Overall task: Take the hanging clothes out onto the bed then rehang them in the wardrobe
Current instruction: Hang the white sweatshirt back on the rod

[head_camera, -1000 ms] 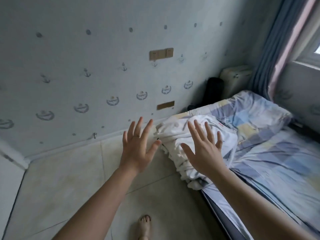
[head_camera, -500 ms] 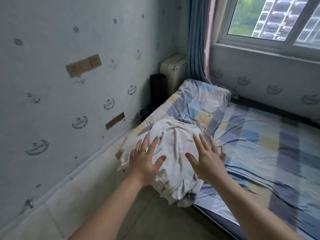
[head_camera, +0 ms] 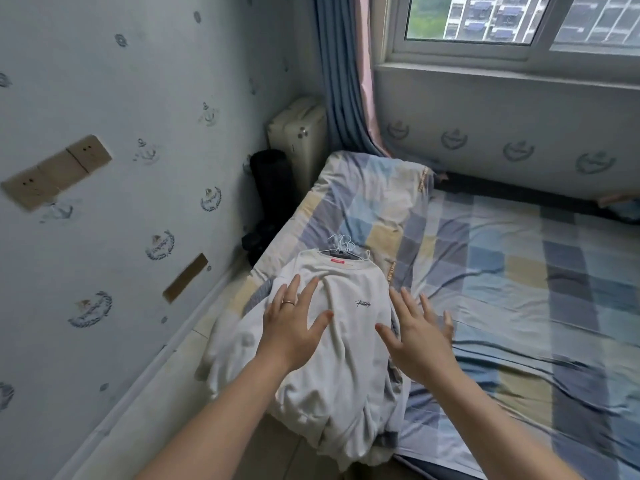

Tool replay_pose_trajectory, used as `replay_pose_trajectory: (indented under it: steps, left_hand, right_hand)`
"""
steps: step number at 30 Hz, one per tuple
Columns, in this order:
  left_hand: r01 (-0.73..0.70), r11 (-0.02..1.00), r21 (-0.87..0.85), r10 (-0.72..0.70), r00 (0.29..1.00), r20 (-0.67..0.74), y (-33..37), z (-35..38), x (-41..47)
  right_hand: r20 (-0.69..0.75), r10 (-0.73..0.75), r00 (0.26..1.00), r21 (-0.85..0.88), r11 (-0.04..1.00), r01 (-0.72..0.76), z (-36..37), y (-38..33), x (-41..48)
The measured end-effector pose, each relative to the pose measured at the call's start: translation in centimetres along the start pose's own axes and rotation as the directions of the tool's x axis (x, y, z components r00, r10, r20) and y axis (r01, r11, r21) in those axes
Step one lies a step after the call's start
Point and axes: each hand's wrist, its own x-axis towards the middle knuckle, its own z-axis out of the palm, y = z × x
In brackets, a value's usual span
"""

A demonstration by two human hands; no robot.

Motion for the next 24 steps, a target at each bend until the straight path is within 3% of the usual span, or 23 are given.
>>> replay_pose_trajectory:
  steps: [13, 24]
  left_hand:
    - [0.209, 0.978, -0.026, -0.202, 0.966, 0.161, -2.5, 3.9, 17.6]
    - [0.311, 0.95, -0.024, -0.288, 0.904, 0.316, -16.1, 16.8, 35.4]
  right_hand:
    - [0.211, 0.127, 0.969, 0.085, 0.985, -0.148, 4.2, 3.2, 16.1]
    - [0.34, 0.323, 0.883, 0.05, 0.932, -0.359, 17.8, 5.1, 30.7]
